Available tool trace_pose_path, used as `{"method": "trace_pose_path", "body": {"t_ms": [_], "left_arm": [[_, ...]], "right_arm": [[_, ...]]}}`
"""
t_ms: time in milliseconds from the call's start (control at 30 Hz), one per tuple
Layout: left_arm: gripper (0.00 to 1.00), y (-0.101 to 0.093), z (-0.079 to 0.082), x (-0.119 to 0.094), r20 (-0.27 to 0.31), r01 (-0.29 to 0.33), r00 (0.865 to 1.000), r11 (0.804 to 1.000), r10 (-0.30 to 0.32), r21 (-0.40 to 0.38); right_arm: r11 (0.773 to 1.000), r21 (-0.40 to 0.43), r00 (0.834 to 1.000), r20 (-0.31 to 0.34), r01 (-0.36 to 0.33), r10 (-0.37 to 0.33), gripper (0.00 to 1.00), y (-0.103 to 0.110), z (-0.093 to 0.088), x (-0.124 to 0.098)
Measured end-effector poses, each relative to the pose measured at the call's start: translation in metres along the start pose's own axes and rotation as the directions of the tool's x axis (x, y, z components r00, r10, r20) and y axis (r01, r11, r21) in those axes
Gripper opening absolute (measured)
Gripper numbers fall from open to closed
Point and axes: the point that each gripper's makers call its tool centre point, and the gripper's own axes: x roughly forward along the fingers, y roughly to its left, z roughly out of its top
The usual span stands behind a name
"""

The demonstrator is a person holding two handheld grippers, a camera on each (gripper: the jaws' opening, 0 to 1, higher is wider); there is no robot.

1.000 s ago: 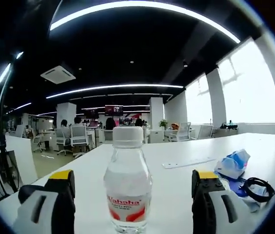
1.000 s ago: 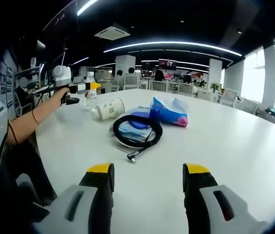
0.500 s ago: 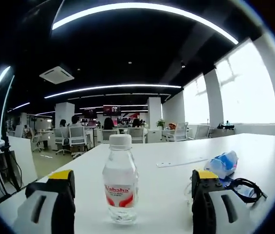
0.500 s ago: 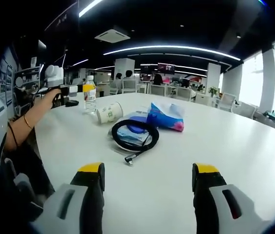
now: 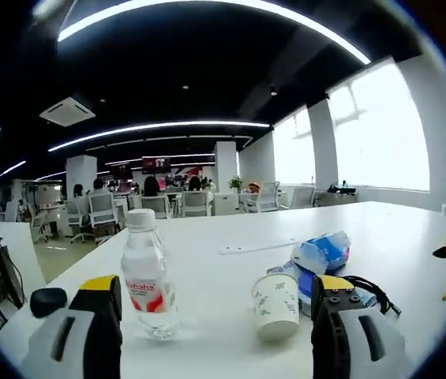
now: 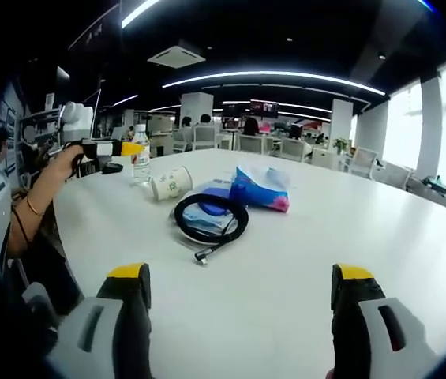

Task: Arrange the tabletop items into an orderly group along one side of the table until the central work area is clear of visible clutter.

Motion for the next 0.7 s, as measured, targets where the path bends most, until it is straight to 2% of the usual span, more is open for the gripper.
{"method": "trace_pose_path", "body": {"t_ms": [67,200,267,367,467,500,567,633,700], "left_arm": [[0.99,-0.013,0.000,-0.001,-0.012,0.050,0.999,0.998,-0.049,0.032],[0.98,-0.038,-0.003,0.001,-0.071,0.108,0.992,0.991,-0.102,0.076],[0.98,-0.045,-0.001,0.003,-0.067,0.111,0.992,0.989,-0.105,0.094],[0.98,-0.054,-0.004,0.009,-0.109,0.135,0.986,0.986,-0.123,0.102],[0.92,-0.058,-0.009,0.014,-0.144,0.146,0.981,0.984,-0.130,0.103],[0.89,-0.060,-0.011,0.016,-0.160,0.151,0.978,0.983,-0.133,0.103],[0.86,-0.065,-0.019,0.020,-0.217,0.178,0.964,0.978,-0.151,0.109],[0.83,-0.067,-0.020,0.025,-0.229,0.191,0.960,0.976,-0.163,0.105],[0.82,-0.072,-0.024,0.029,-0.263,0.216,0.946,0.973,-0.189,0.080]], "right_arm": [[1.000,-0.001,1.000,0.002,0.002,-0.002,0.93,-0.001,0.000,0.000],[1.000,0.002,1.000,-0.002,0.002,-0.002,0.92,-0.001,-0.002,0.000],[1.000,0.006,1.000,0.001,-0.004,0.004,0.91,0.000,-0.002,-0.001],[1.000,0.009,1.000,-0.002,-0.003,0.003,0.90,-0.001,-0.003,-0.002],[1.000,0.026,1.000,0.009,-0.005,0.005,0.88,-0.002,-0.003,-0.004],[0.999,0.034,1.000,0.015,-0.007,0.006,0.88,-0.003,-0.002,-0.005],[0.999,0.036,1.000,0.017,-0.003,0.003,0.87,-0.003,-0.003,-0.006],[0.999,0.035,1.000,0.011,0.002,-0.003,0.87,-0.004,-0.005,-0.006],[0.999,0.038,1.000,0.004,0.008,-0.008,0.87,-0.005,-0.008,-0.006]]}}
